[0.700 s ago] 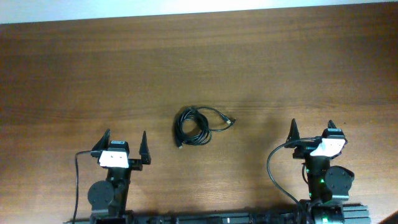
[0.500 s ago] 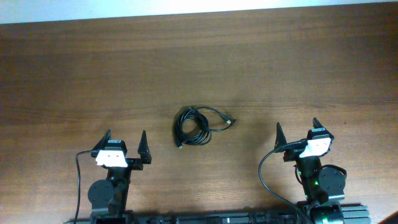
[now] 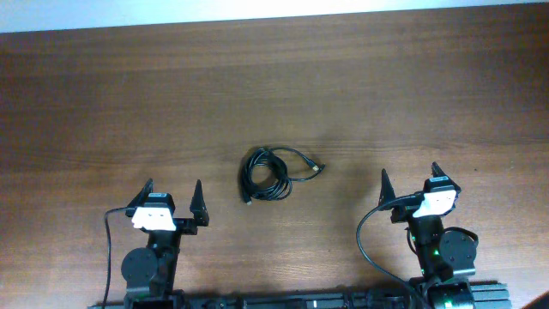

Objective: Untangle cables

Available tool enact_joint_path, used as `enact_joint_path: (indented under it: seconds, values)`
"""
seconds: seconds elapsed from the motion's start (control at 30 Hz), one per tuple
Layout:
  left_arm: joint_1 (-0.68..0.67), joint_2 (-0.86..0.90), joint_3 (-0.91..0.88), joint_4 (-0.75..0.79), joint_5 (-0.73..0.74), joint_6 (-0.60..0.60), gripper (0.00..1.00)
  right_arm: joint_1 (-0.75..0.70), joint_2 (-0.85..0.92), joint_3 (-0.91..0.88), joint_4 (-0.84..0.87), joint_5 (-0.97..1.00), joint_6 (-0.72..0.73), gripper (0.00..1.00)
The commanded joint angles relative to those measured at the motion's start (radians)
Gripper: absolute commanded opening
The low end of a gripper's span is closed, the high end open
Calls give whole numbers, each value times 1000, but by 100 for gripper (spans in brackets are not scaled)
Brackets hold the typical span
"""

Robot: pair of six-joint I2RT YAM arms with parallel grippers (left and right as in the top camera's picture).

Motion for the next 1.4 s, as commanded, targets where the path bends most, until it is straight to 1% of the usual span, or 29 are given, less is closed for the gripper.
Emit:
enact_joint_path:
  seconds: [0.0,0.8,0.83,0.87,0.9,0.93,0.97,1.0,1.07,1.1,1.13,1.17,1.2,1.23,1.27,1.3,1.33,1.37]
  values:
    - [-4,4,-5,-2,-7,-10,99,5,0,-7,-3,4,-7,98]
    - [-4,4,-5,2,-7,-10,99,5,0,-7,-3,4,-7,98]
    - [-4,3,-5,27,6,-10,99,5,0,-7,-3,5,-7,98]
    - [-4,3,-5,108,87,-10,99,5,0,-7,-3,4,-7,99]
    - [-4,3,-5,218,162,-10,99,5,0,-7,-3,4,-7,98]
    - [-4,3,0,338,196,-10,99,5,0,-7,-3,5,-7,98]
    - [-4,4,43,415,196,-10,99,5,0,-7,-3,5,-7,98]
    - [-4,6,93,397,196,4,99,5,0,-7,-3,4,-7,98]
    - [-4,54,274,254,196,112,99,5,0,-7,-3,4,-7,98]
    - [-4,110,393,146,196,164,99,5,0,-7,-3,4,-7,98]
    - [-4,205,541,10,196,204,99,5,0,-7,-3,5,-7,99]
    - [-4,304,673,-110,197,205,99,5,0,-7,-3,4,-7,98]
    - [-4,439,820,-249,233,206,99,5,0,-7,-3,4,-7,98]
    - [-4,586,970,-368,368,205,99,5,0,-7,-3,5,-7,98]
    - [-4,646,1018,-380,468,204,99,5,0,-7,-3,4,-7,98]
    - [-4,700,1042,-362,609,202,99,5,0,-7,-3,4,-7,98]
    - [-4,738,1043,-335,674,201,99,5,0,-7,-3,4,-7,98]
    - [-4,768,1045,-333,694,200,99,5,0,-7,-3,4,-7,98]
